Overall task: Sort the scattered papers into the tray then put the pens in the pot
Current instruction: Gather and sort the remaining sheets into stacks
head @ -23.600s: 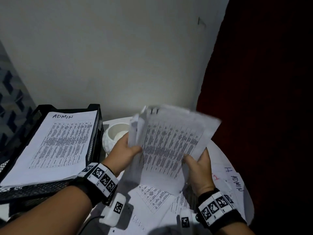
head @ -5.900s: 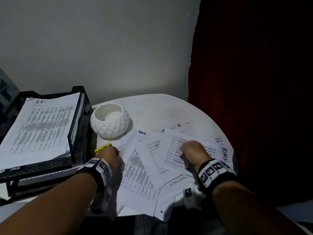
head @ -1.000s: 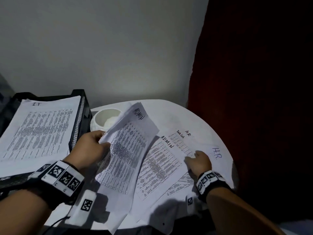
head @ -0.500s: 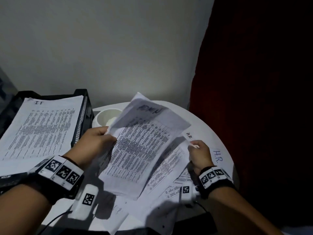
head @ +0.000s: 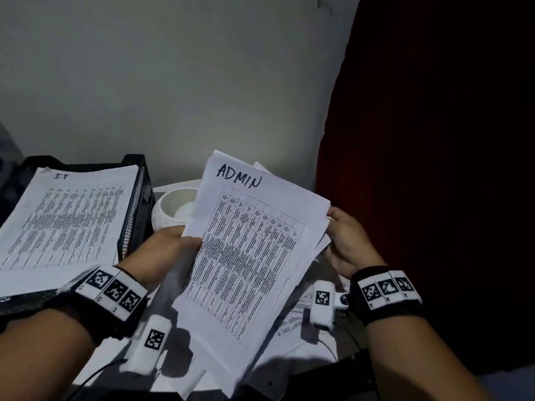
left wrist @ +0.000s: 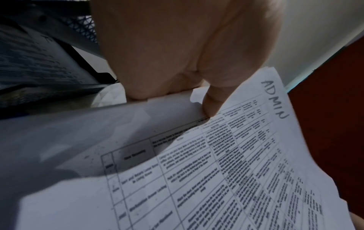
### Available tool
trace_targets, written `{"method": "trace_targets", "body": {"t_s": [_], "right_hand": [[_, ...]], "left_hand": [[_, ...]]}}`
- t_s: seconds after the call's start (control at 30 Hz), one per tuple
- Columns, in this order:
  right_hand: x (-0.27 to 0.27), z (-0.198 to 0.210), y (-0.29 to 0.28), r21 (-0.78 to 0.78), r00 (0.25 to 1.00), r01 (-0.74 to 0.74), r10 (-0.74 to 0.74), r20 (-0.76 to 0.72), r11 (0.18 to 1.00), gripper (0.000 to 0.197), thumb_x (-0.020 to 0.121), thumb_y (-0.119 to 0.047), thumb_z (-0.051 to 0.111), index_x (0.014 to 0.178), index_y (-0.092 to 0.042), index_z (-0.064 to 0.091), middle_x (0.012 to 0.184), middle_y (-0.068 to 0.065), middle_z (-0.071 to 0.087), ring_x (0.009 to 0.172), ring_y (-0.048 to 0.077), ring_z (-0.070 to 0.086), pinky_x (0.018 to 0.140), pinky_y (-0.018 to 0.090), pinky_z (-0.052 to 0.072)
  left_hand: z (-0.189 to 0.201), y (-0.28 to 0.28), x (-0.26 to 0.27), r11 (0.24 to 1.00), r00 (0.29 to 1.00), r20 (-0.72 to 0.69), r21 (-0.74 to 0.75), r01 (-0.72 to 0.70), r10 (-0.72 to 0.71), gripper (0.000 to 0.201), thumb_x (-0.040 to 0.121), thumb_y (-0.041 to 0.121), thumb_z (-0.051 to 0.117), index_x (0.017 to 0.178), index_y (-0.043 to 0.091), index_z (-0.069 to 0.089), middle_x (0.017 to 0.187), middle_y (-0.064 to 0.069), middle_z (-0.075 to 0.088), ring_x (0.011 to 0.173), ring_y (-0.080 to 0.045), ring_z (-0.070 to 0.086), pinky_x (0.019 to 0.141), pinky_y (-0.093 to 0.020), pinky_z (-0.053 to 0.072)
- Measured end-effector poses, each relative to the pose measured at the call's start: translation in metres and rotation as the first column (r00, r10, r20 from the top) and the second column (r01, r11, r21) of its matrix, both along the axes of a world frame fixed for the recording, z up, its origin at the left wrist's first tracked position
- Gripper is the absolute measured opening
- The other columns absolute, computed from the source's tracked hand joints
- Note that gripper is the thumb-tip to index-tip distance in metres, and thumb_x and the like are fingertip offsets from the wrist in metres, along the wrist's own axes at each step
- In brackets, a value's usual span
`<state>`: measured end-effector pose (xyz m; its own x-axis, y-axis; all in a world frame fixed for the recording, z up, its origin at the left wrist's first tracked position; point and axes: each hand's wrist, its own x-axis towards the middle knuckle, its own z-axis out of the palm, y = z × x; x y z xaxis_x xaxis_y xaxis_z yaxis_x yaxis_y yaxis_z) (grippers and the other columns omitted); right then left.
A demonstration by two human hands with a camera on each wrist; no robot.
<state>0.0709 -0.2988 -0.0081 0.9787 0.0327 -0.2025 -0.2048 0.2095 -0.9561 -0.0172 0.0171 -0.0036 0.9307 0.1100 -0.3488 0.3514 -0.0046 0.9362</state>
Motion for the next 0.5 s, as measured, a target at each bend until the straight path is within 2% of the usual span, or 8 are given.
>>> {"method": "trace_targets", "body": {"t_s": [0.03,0.1,0.17,0.23,0.3,0.37,0.43,0.5], "right_hand": [[0.002,-0.004,-0.001,0.015,1.0,-0.001,0.001,-0.02,1.0,0.025,0.092,0.005,0.062,0.116,-0.001,0.069,0.108,0.027,0.074,0.097,0.044,0.07,0.091,0.06,0.057],[0.005,-0.015,-0.002,0.062,0.999,0.017,-0.014,-0.047,0.998,0.029,0.093,-0.004,0.066,0.121,0.002,0.067,0.116,0.029,0.072,0.104,0.044,0.069,0.094,0.062,0.056],[0.007,-0.029,-0.006,0.106,0.991,0.107,-0.097,-0.093,0.989,0.021,0.094,-0.016,0.068,0.11,-0.003,0.07,0.104,0.016,0.076,0.093,0.034,0.072,0.084,0.05,0.061],[0.011,-0.052,-0.017,0.038,0.943,0.257,-0.242,-0.228,0.966,0.017,0.093,-0.025,0.067,0.101,-0.011,0.07,0.091,0.007,0.074,0.082,0.028,0.072,0.076,0.043,0.058],[0.016,-0.081,-0.033,-0.184,0.872,0.329,-0.373,-0.317,0.926,0.024,0.088,-0.028,0.067,0.1,-0.008,0.071,0.084,0.008,0.07,0.075,0.028,0.065,0.075,0.043,0.055],[0.018,-0.102,-0.045,-0.538,0.886,0.221,-0.398,-0.237,0.813,0.02,0.09,-0.02,0.065,0.101,-0.005,0.072,0.087,0.013,0.07,0.079,0.026,0.061,0.077,0.036,0.051],[0.017,-0.115,-0.049,-0.736,0.911,0.114,-0.366,-0.191,0.668,0.025,0.095,-0.018,0.064,0.115,-0.003,0.07,0.116,0.016,0.072,0.101,0.031,0.066,0.084,0.029,0.048],[0.019,-0.124,-0.048,-0.764,0.91,0.069,-0.354,-0.214,0.641,0.053,0.092,-0.023,0.071,0.137,0.001,0.057,0.136,0.017,0.062,0.124,0.036,0.06,0.093,0.03,0.046]], "left_hand": [[-0.001,-0.001,0.0,1.0,1.0,0.008,0.03,0.004,-0.004,0.013,0.087,0.009,0.065,0.091,0.003,0.075,0.08,-0.021,0.074,0.058,-0.028,0.07,0.058,-0.034,0.053],[-0.005,-0.001,0.002,0.991,0.999,0.05,0.132,-0.014,0.007,0.011,0.093,0.003,0.062,0.098,0.006,0.071,0.073,-0.013,0.075,0.054,-0.021,0.069,0.049,-0.027,0.051],[-0.008,0.004,0.004,0.979,0.996,0.089,0.2,-0.039,0.022,0.022,0.09,0.0,0.066,0.105,0.016,0.067,0.073,-0.005,0.077,0.057,-0.015,0.071,0.05,-0.024,0.052],[-0.01,0.01,0.005,0.969,0.997,0.074,0.246,-0.035,0.018,0.035,0.086,0.0,0.07,0.109,0.026,0.065,0.075,-0.004,0.078,0.056,-0.015,0.069,0.053,-0.026,0.052],[-0.012,0.016,0.006,0.928,0.999,0.046,0.372,0.004,-0.023,0.03,0.084,0.003,0.071,0.103,0.026,0.071,0.071,-0.003,0.076,0.053,-0.015,0.064,0.053,-0.026,0.049],[-0.014,0.02,0.005,0.89,0.998,0.025,0.456,0.032,-0.049,0.017,0.084,0.003,0.067,0.087,0.018,0.076,0.06,-0.001,0.069,0.049,-0.016,0.057,0.052,-0.026,0.045],[-0.017,0.023,0.006,0.886,0.999,0.01,0.464,0.025,-0.034,0.018,0.085,0.001,0.064,0.079,0.015,0.074,0.055,-0.002,0.064,0.049,-0.018,0.054,0.054,-0.029,0.043],[-0.019,0.026,0.006,0.884,1.0,0.015,0.468,0.005,-0.014,0.02,0.085,0.001,0.063,0.081,0.016,0.075,0.059,-0.005,0.068,0.05,-0.018,0.057,0.055,-0.03,0.045]]}}
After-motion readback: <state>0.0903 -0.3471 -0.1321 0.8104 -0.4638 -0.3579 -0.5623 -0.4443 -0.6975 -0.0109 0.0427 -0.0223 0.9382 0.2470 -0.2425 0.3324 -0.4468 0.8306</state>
